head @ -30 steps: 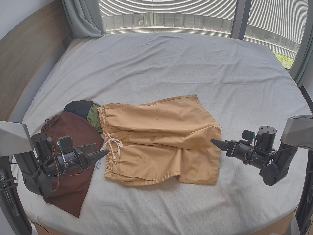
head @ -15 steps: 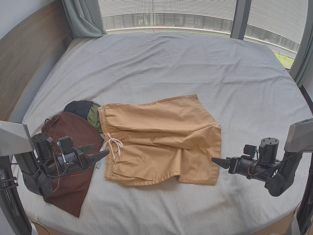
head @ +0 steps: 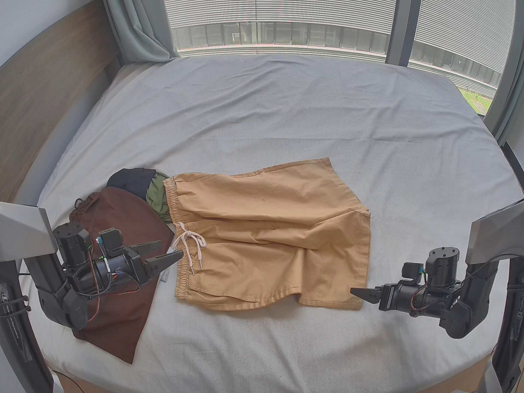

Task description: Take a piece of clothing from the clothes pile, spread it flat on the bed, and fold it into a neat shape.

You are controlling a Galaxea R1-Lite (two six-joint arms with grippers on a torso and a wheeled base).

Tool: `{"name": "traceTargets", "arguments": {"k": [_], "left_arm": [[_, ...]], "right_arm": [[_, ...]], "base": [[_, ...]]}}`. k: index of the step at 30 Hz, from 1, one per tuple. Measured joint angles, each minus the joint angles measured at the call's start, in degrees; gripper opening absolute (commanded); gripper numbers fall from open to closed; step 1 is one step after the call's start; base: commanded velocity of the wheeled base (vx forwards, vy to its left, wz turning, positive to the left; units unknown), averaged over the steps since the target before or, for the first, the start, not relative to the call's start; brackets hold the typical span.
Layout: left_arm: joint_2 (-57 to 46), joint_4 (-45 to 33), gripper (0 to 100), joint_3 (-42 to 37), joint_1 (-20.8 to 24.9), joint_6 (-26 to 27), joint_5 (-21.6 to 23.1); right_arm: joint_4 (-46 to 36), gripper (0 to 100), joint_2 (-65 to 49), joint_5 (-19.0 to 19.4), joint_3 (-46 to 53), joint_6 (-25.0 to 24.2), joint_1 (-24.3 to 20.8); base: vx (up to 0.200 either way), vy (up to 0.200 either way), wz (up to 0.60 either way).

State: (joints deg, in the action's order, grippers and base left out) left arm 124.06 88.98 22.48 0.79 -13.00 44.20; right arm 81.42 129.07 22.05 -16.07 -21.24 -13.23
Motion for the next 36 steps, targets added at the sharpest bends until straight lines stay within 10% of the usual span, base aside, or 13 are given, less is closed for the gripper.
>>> {"name": "traceTargets", "arguments": {"k": [29, 30, 36], "left_arm": [[0.0, 0.0, 100, 0.1, 0.0, 0.0, 0.1], [0.0, 0.0, 100, 0.0, 0.0, 0.0, 0.0], [0.0, 0.0, 100, 0.0, 0.0, 0.0, 0.0]], "right_arm": [[6.8, 100, 9.1, 2.6, -1.3, -5.2, -3.4], [6.8, 0, 9.1, 2.6, -1.5, -5.2, -3.4], [6.7, 0, 9.2, 2.4, -1.9, -5.3, -3.3]], "base": [[0.0, 0.0, 0.0], [0.0, 0.0, 0.0], [0.0, 0.0, 0.0]]}}
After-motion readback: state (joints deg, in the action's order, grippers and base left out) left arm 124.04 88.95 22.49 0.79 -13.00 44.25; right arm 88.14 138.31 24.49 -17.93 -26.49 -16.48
